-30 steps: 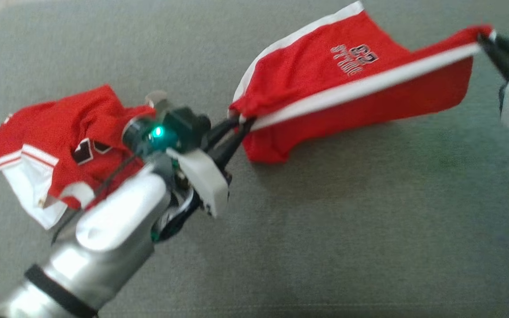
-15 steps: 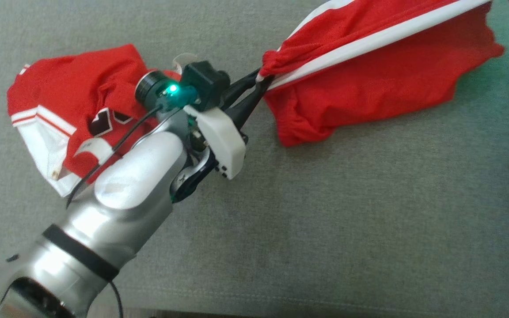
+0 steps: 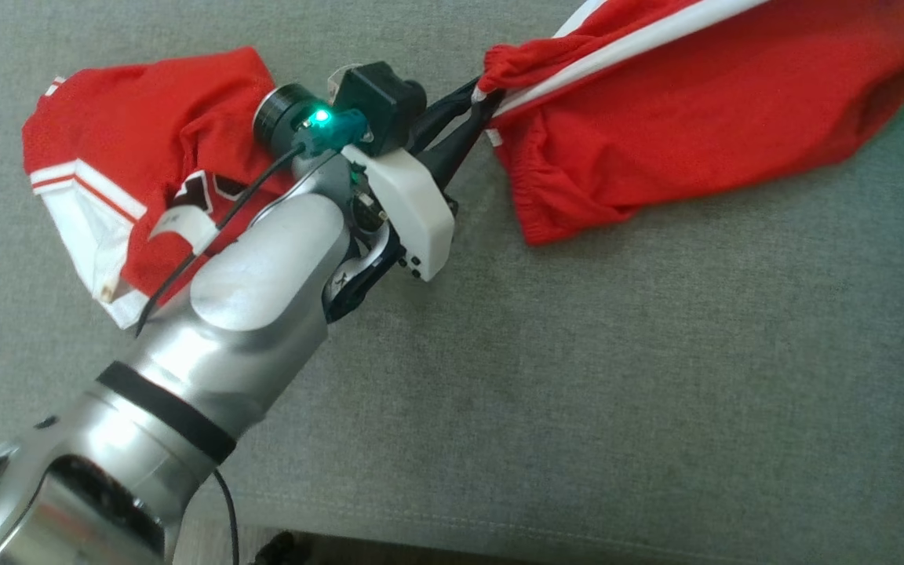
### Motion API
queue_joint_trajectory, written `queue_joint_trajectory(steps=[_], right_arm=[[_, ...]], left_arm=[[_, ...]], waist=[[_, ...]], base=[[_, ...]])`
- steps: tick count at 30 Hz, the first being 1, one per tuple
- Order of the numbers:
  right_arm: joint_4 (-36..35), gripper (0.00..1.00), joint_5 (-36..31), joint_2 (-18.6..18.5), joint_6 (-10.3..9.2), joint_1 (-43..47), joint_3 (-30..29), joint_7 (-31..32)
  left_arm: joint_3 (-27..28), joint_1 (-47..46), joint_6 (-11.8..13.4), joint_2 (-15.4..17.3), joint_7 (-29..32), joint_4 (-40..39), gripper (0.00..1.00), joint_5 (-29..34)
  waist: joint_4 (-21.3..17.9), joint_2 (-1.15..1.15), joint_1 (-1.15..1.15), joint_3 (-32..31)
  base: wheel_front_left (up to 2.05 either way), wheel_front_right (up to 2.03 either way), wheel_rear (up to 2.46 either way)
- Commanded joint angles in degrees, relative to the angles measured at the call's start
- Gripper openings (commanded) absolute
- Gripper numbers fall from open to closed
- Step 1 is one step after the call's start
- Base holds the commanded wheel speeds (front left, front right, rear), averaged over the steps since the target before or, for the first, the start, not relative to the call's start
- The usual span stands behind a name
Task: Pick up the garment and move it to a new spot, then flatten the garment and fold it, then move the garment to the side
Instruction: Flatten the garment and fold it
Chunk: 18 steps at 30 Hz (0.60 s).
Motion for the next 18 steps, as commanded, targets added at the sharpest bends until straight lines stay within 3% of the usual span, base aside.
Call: queue_joint_trajectory(steps=[1, 2, 3, 4, 13, 18], right_arm=[[0.2, 1.0, 1.4, 0.1, -0.08, -1.4, 0.1, -1.4], [0.8, 1.0, 1.6, 0.3, -0.08, -1.8, 0.3, -2.0], [1.4, 1.0, 1.6, 0.5, -0.08, -2.2, 0.6, -2.7], [2.1, 1.0, 1.6, 0.8, -0.08, -2.5, 0.9, -3.5], [8.5, 1.0, 2.8, 3.4, -0.08, -1.6, -0.1, -13.0], [10.4, 1.0, 7.0, 6.0, -0.08, 1.8, -3.8, -20.5]], left_arm=[[1.6, -2.7, 0.0, 1.0, -0.6, 0.0, 0.0, -0.3], [1.6, -2.8, 0.0, 0.9, -0.7, 0.5, 0.27, -0.3], [1.6, -2.9, 0.0, 0.8, -0.9, 1.1, 0.77, -0.4], [1.5, -3.0, 0.1, 0.7, -1.0, 1.6, 1.0, -0.3], [2.1, -1.9, 0.7, 0.7, -2.9, 5.1, 1.0, -0.6], [5.2, 0.4, 2.1, 1.6, -4.2, 5.7, 1.0, -2.3]], waist=[[0.2, 0.0, -0.01, 0.3], [0.3, 0.0, -0.01, 0.3], [0.3, 0.0, -0.01, 0.3], [0.2, 0.0, -0.01, 0.3], [-1.7, 0.0, -0.01, -2.9], [-4.0, 0.0, -0.01, -6.8]], base=[[0.0, 0.0, 0.0], [0.0, 0.0, 0.0], [0.0, 0.0, 0.0], [0.0, 0.0, 0.0], [0.0, 0.0, 0.0], [0.0, 0.0, 0.0]])
